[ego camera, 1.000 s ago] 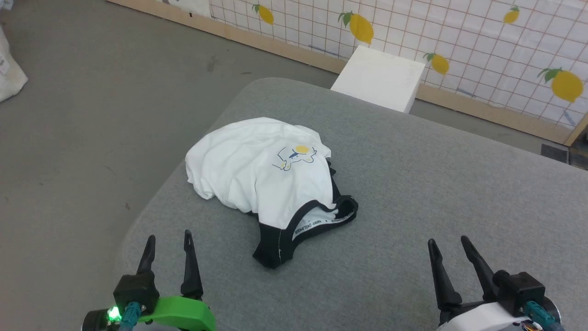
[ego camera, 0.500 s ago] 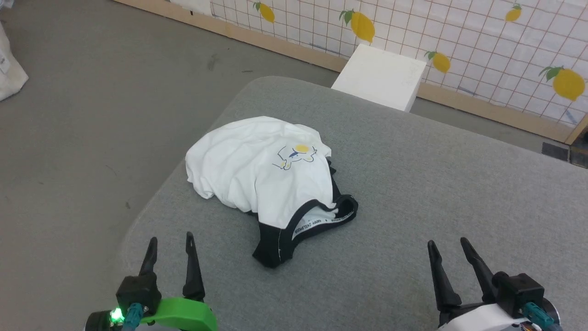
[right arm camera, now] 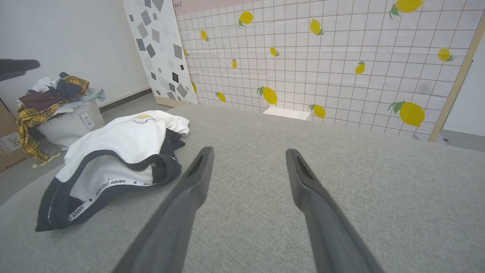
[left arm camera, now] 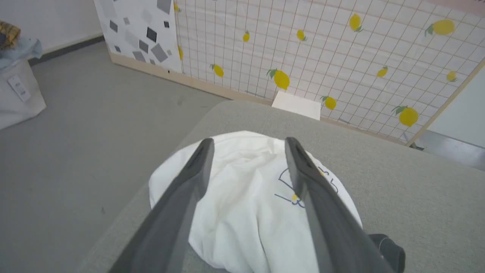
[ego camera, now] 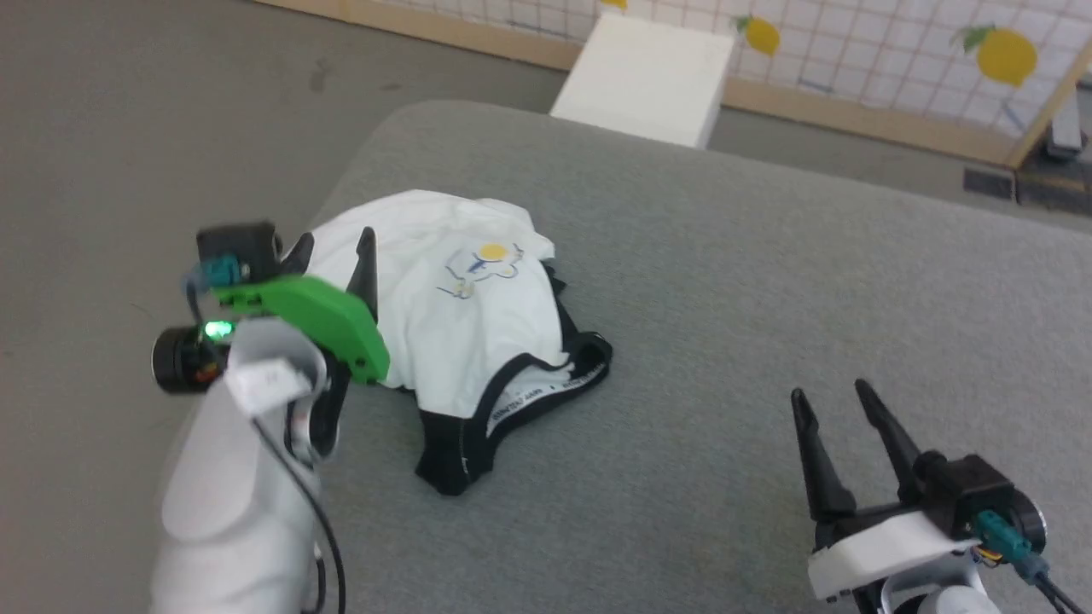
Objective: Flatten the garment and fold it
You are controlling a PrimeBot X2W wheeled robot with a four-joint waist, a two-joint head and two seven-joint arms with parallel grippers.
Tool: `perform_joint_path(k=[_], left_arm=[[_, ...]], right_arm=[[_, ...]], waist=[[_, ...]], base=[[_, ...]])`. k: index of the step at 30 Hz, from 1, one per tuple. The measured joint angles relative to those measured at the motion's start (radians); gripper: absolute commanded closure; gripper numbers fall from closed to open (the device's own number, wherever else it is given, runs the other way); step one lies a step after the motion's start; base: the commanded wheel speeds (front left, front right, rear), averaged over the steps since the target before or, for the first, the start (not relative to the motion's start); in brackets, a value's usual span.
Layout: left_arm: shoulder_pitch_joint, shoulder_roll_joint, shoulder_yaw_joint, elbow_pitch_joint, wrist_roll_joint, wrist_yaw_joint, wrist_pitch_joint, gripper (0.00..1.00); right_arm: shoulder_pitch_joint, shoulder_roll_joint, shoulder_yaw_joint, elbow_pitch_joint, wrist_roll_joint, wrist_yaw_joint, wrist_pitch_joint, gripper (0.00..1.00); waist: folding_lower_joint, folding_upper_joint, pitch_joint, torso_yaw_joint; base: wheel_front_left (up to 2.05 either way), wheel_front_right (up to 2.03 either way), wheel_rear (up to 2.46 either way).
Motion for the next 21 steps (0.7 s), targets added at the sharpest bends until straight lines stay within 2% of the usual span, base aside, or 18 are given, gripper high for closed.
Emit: perform_joint_path(k=[7,9,10,15,16,17,18,21], left_arm=[[-0.215,0.009,0.015,0.224,-0.087,0.01,0.387,0.0],[-0.239,0.009,0.011,0.255,-0.098,0.026,0.457,0.0],[-0.25,0.012,-0.002,0.299,-0.098,0.044,0.539,0.0],[-0.247,0.021,-0.013,0.345,-0.086,0.085,0.573,0.0],[-0.246,0.023,-0.012,0.35,-0.086,0.09,0.566,0.2],[-0.246,0.027,-0.012,0.35,-0.086,0.09,0.553,0.71],[-0.242,0.03,-0.011,0.346,-0.084,0.095,0.519,1.0],[-0.227,0.029,0.003,0.335,-0.085,0.097,0.395,1.0]], right_arm=[[-0.03,0.0,-0.031,-0.035,-0.02,0.0,0.012,0.0],[-0.033,0.0,-0.042,-0.038,-0.019,0.0,0.012,0.0],[-0.036,-0.001,-0.049,-0.039,-0.017,0.0,0.012,0.0],[-0.048,-0.001,-0.052,-0.032,0.004,0.0,0.007,0.0],[-0.05,-0.001,-0.05,-0.025,0.01,0.0,0.006,0.0],[-0.051,-0.001,-0.048,-0.02,0.013,0.0,0.002,0.0],[-0.053,-0.001,-0.044,-0.014,0.018,0.0,-0.001,0.0],[-0.058,-0.001,-0.037,0.004,0.038,0.0,-0.003,0.0]], waist=[[0.0001,0.0,0.081,-0.097],[0.0001,0.0,0.104,-0.125],[0.0001,0.0,0.137,-0.168],[0.0001,0.0,0.187,-0.227],[0.0001,0.0,0.194,-0.237],[0.0001,0.0,0.199,-0.245],[0.0001,0.0,0.203,-0.253],[0.0001,0.0,0.203,-0.266]], base=[[0.0,0.0,0.0],[0.0,0.0,0.0],[0.0,0.0,0.0],[0.0,0.0,0.0],[0.0,0.0,0.0],[0.0,0.0,0.0],[0.0,0.0,0.0],[0.0,0.0,0.0]])
